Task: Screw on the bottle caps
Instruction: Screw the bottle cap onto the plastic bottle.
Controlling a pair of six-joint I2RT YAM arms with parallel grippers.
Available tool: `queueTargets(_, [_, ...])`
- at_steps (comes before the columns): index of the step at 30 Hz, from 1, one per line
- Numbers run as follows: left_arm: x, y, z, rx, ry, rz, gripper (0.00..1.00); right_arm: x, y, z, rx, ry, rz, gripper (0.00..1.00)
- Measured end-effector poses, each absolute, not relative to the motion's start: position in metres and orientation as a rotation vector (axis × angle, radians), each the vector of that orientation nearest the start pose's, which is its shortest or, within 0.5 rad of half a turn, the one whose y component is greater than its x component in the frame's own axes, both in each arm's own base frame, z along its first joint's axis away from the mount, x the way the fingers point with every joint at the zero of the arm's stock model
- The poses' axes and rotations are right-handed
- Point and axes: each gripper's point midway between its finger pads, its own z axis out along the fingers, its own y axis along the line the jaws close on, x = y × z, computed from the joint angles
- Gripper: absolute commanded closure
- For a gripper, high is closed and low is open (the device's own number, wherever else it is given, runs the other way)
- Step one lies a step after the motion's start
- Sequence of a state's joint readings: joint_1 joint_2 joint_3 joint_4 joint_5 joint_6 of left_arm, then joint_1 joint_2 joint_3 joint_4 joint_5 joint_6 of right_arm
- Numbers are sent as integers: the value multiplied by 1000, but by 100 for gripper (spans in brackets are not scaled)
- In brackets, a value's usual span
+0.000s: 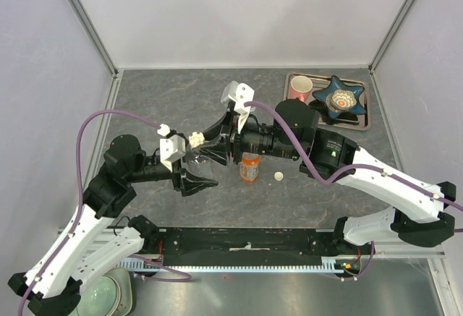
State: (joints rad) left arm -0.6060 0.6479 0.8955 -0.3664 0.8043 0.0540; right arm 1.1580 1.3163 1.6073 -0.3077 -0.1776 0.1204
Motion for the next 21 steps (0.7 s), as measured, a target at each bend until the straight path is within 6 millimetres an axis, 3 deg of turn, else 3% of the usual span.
queueTargets(3, [112, -230, 327, 1138, 1351, -1073, 77, 136, 394, 452, -968, 1400, 1109, 31])
queueTargets(10, [110, -230, 333, 1150, 1307, -1066, 77, 136, 392, 460, -974, 1378, 1104, 25])
queueTargets(14, [108, -230, 336, 1161, 1285, -1066, 77, 131, 395, 474, -996, 1335, 1144, 26])
queueTargets(21, [104, -229, 337, 1181, 1262, -1072, 77, 120, 409, 480, -1075, 1291, 1216, 40])
